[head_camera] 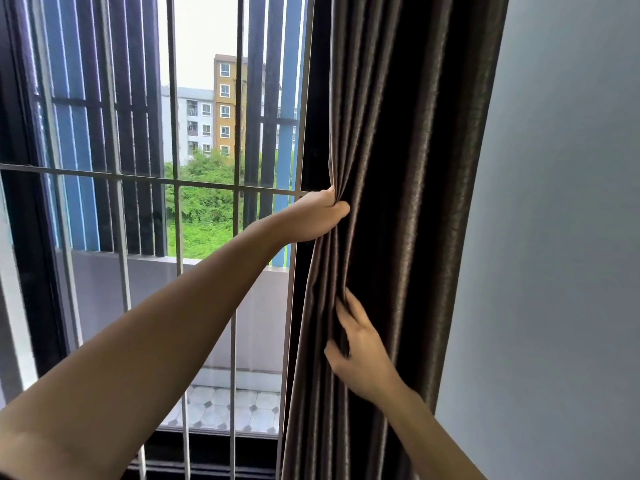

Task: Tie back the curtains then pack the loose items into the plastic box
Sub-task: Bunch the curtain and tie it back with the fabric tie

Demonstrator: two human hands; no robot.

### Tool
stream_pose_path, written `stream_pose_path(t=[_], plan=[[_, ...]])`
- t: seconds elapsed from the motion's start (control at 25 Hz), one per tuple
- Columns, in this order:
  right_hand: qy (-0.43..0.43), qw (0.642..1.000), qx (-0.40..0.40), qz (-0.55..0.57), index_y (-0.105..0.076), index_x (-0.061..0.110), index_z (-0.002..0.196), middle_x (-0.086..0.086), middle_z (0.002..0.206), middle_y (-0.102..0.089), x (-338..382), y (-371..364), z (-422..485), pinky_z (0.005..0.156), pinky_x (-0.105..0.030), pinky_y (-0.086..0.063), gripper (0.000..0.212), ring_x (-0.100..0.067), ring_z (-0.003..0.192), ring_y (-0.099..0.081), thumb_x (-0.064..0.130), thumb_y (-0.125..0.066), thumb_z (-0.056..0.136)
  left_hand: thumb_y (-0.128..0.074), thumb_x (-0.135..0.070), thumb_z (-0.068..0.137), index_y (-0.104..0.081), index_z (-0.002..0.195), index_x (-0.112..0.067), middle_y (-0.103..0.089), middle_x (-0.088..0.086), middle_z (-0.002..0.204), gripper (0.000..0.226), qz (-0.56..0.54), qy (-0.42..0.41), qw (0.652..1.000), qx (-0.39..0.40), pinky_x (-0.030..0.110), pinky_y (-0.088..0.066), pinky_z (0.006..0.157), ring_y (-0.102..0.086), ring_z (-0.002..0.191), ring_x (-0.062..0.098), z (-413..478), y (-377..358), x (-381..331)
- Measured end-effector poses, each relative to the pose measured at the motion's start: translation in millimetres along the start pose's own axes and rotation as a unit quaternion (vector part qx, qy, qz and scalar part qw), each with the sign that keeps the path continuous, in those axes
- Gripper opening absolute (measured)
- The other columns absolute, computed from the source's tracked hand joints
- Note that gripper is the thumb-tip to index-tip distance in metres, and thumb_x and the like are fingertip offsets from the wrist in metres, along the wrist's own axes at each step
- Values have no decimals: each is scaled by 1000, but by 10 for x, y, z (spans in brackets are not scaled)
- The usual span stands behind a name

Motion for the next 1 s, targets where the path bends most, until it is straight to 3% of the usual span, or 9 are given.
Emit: stream_pose_path(t=[0.2,0.36,0.48,0.52,0.6,0.68,0.72,0.84,1.0], plan=[[-5,1000,18,1,-22,16,149,20,156,4,3,-36,6,80,13,-19,64,17,127,-22,17,-51,92,-36,-21,92,-33,64,-28,-36,-6,60,29,-34,-1,999,-5,28,-29,54,-32,54,11,-10,-65,-111],[9,999,19,-30,-21,17,150,15,159,6,38,-75,27,102,-4,-15,68,-5,145,-10,21,-52,90,-52,-44,87,-50,80,-18,-53,-4,71,27,-7,-33,998,-56,24,-43,60,-52,64,10,30,-182,-149],[22,996,45,-67,-31,15,147,12,159,1,10,31,49,108,-14,-21,62,-9,145,-17,21,-51,88,-53,-27,88,-43,83,-8,-50,2,70,22,66,-31,994,-82,28,-40,52,-50,60,17,70,-186,-124],[39,995,16,-89,-42,15,141,10,159,-6,5,132,69,111,-17,-19,55,-10,145,-17,20,-51,88,-51,-22,88,-41,81,-8,-48,3,70,18,68,-22,994,-86,28,-36,50,-46,58,17,67,-166,-109],[78,979,-156,-105,-66,19,118,5,155,-23,47,429,106,115,-23,-17,35,-8,143,-15,18,-55,85,-48,-19,88,-40,83,-7,-48,5,72,15,68,-10,994,-90,29,-33,50,-45,60,19,55,-123,-67],[52,942,-325,-67,-68,22,107,-1,153,-26,119,739,157,112,-26,-24,26,-10,140,-18,14,-62,83,-47,-19,88,-41,86,-8,-50,5,74,13,49,-13,995,-81,29,-33,50,-46,61,19,38,-126,-41],[30,937,-343,-59,-66,24,112,-3,154,-20,158,842,231,112,-27,-26,31,-14,141,-18,13,-63,84,-46,-20,88,-42,87,-10,-51,5,76,11,37,-18,996,-77,29,-33,51,-47,62,19,30,-135,-39],[-34,968,-232,-85,-52,22,135,-10,158,-9,143,958,537,117,-32,-23,49,-26,144,-19,12,-61,88,-46,-19,88,-42,85,-14,-51,3,76,7,11,-29,997,-75,25,-32,52,-48,63,17,10,-140,-85],[-23,992,-80,-90,-41,9,142,-8,149,-35,-67,713,472,106,-11,-18,54,-22,139,-33,2,-53,89,-44,-17,89,-34,77,-14,-45,-2,68,16,-11,-20,998,-59,24,-30,50,-41,55,11,-3,-149,-84]])
Point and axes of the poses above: each hand's wrist, its own z-axis towards the middle knuckle, its own y-axis out of the back of the hand, x = y × z, the point moved 3 cm from there along z, towards the middle knuckle
